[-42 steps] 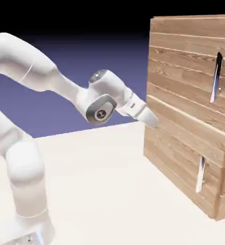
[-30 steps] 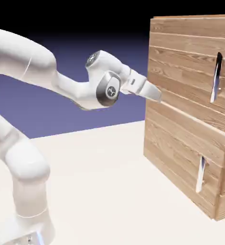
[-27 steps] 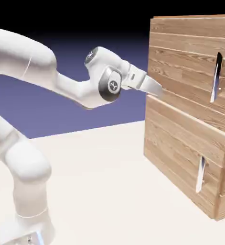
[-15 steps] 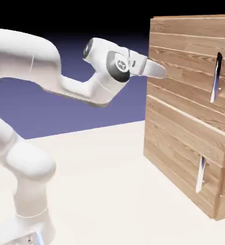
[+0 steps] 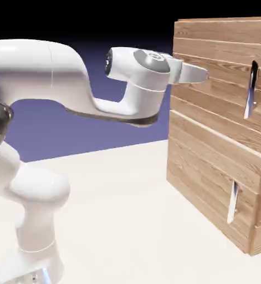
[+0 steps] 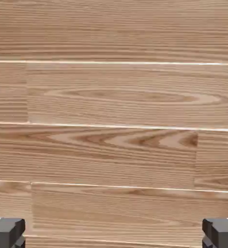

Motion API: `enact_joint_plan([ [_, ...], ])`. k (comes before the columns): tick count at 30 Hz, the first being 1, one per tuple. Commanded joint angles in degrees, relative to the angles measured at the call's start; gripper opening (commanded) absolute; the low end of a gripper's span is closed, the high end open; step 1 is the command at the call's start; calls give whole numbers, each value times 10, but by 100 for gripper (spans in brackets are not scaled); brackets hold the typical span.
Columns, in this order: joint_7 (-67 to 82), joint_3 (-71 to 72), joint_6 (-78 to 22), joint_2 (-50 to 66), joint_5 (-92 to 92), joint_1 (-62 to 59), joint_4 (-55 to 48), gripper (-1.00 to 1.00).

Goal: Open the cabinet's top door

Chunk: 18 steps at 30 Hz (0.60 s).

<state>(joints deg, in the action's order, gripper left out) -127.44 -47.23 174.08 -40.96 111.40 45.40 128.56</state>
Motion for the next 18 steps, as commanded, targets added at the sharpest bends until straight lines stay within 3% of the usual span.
enact_joint_plan([
  [1, -19, -11, 0, -2, 25, 10, -7, 0],
  [18, -342, -190, 0, -33, 449, 180, -131, 0],
])
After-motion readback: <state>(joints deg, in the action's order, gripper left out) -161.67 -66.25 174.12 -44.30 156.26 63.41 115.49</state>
